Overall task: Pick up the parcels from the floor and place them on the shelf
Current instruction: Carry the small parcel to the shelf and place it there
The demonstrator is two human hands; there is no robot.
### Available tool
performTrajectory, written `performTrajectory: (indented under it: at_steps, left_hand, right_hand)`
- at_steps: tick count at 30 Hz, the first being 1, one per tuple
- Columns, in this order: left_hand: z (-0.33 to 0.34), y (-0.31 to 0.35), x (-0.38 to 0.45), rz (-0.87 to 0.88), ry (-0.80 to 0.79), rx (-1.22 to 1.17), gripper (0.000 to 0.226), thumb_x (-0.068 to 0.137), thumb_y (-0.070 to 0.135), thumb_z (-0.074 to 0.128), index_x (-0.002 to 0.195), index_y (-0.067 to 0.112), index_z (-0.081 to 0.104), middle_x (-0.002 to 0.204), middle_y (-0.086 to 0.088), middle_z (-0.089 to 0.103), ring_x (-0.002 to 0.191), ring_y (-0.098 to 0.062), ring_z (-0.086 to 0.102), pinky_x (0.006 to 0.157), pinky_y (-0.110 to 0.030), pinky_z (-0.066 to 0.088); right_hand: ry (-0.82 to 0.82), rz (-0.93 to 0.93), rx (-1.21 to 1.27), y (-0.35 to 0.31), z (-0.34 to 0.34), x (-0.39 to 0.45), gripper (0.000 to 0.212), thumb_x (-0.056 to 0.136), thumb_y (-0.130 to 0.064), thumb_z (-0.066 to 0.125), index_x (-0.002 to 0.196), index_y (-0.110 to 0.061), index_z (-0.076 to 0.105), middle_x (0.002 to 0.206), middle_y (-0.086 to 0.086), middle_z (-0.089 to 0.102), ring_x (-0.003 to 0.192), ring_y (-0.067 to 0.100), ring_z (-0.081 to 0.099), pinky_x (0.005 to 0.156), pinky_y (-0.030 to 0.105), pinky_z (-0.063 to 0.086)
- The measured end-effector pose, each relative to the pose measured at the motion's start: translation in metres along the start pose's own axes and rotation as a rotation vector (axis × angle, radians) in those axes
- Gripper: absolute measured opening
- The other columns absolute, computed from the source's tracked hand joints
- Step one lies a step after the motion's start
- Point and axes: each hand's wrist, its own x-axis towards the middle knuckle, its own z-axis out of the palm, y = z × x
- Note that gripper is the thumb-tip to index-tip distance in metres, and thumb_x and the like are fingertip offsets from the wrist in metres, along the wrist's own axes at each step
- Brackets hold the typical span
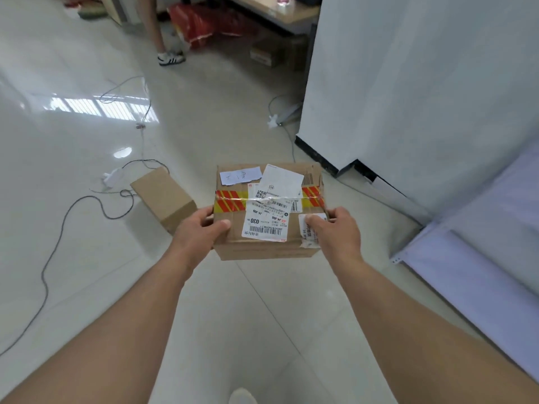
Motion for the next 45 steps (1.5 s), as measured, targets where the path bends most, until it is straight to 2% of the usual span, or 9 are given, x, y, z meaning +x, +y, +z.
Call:
performTrajectory:
  at_steps: [4, 11, 14, 20, 24, 28, 32, 40, 45]
  left_hand:
    - [0.057, 0.020, -0.021, 0.056, -0.097, 0.040, 0.034, 0.087, 0.010, 0.057, 0.119, 0.021, 0.056, 0.104, -0.003, 0.065, 0.088, -0.018, 0.062, 0.086, -0.036, 0.051]
    - [0.152, 0.056, -0.055, 0.148, -0.246, 0.121, 0.023, 0.087, 0.009, 0.057, 0.106, 0.023, 0.060, 0.094, 0.003, 0.067, 0.081, -0.014, 0.063, 0.077, -0.030, 0.052]
    - [0.192, 0.071, -0.062, 0.180, -0.330, 0.171, 0.022, 0.086, 0.011, 0.058, 0.100, 0.028, 0.061, 0.097, 0.001, 0.069, 0.086, -0.019, 0.065, 0.085, -0.037, 0.052]
    - [0.279, 0.099, -0.067, 0.245, -0.496, 0.268, 0.027, 0.085, 0.017, 0.060, 0.109, 0.029, 0.061, 0.107, -0.003, 0.069, 0.099, -0.023, 0.064, 0.095, -0.045, 0.049]
    - [0.332, 0.112, -0.073, 0.288, -0.609, 0.327, 0.022, 0.084, 0.019, 0.059, 0.092, 0.039, 0.062, 0.101, 0.001, 0.069, 0.099, -0.022, 0.064, 0.095, -0.047, 0.049]
    - [0.384, 0.126, -0.073, 0.345, -0.682, 0.349, 0.023, 0.084, 0.019, 0.060, 0.085, 0.043, 0.061, 0.098, 0.003, 0.069, 0.100, -0.023, 0.065, 0.096, -0.047, 0.049]
    - [0.433, 0.131, -0.072, 0.367, -0.720, 0.371, 0.022, 0.086, 0.019, 0.059, 0.082, 0.041, 0.059, 0.092, 0.006, 0.067, 0.098, -0.024, 0.064, 0.095, -0.046, 0.049]
    - [0.539, 0.139, -0.068, 0.365, -0.729, 0.397, 0.018, 0.085, 0.019, 0.058, 0.101, 0.028, 0.061, 0.093, 0.004, 0.068, 0.096, -0.021, 0.065, 0.094, -0.044, 0.050]
    - [0.586, 0.141, -0.053, 0.387, -0.722, 0.413, 0.010, 0.084, 0.021, 0.059, 0.088, 0.030, 0.062, 0.092, 0.005, 0.068, 0.098, -0.024, 0.065, 0.095, -0.045, 0.050]
  right_hand:
    - [0.084, 0.023, 0.023, 0.022, -0.066, -0.005, 0.021, 0.079, -0.027, 0.064, 0.093, -0.014, 0.055, 0.092, 0.003, 0.066, 0.083, 0.021, 0.064, 0.073, 0.036, 0.051]
    - [0.237, 0.090, 0.087, 0.055, -0.174, -0.016, 0.024, 0.079, -0.031, 0.063, 0.094, -0.014, 0.056, 0.091, 0.001, 0.065, 0.082, 0.019, 0.062, 0.071, 0.032, 0.048]
    - [0.314, 0.120, 0.128, 0.069, -0.215, -0.018, 0.023, 0.078, -0.031, 0.064, 0.092, -0.015, 0.056, 0.090, 0.001, 0.064, 0.085, 0.021, 0.064, 0.077, 0.037, 0.052]
    - [0.483, 0.193, 0.177, 0.100, -0.288, -0.019, 0.027, 0.080, -0.029, 0.063, 0.098, -0.010, 0.058, 0.089, 0.001, 0.063, 0.083, 0.022, 0.062, 0.071, 0.033, 0.048]
    - [0.582, 0.234, 0.196, 0.119, -0.327, -0.018, 0.024, 0.080, -0.028, 0.062, 0.097, -0.012, 0.057, 0.082, -0.003, 0.061, 0.079, 0.019, 0.061, 0.064, 0.030, 0.047]
    - [0.659, 0.246, 0.245, 0.138, -0.363, -0.006, 0.019, 0.081, -0.027, 0.062, 0.093, -0.014, 0.054, 0.078, -0.005, 0.058, 0.078, 0.019, 0.058, 0.061, 0.029, 0.042]
    - [0.706, 0.282, 0.261, 0.155, -0.395, 0.010, 0.020, 0.080, -0.027, 0.062, 0.092, -0.014, 0.054, 0.079, -0.004, 0.059, 0.082, 0.022, 0.060, 0.069, 0.031, 0.045]
    - [0.739, 0.306, 0.261, 0.196, -0.466, 0.057, 0.021, 0.080, -0.026, 0.061, 0.094, -0.014, 0.053, 0.086, 0.001, 0.062, 0.084, 0.022, 0.062, 0.072, 0.034, 0.049]
    - [0.762, 0.327, 0.272, 0.211, -0.491, 0.086, 0.022, 0.080, -0.027, 0.061, 0.096, -0.014, 0.053, 0.087, 0.000, 0.061, 0.084, 0.022, 0.062, 0.071, 0.033, 0.049]
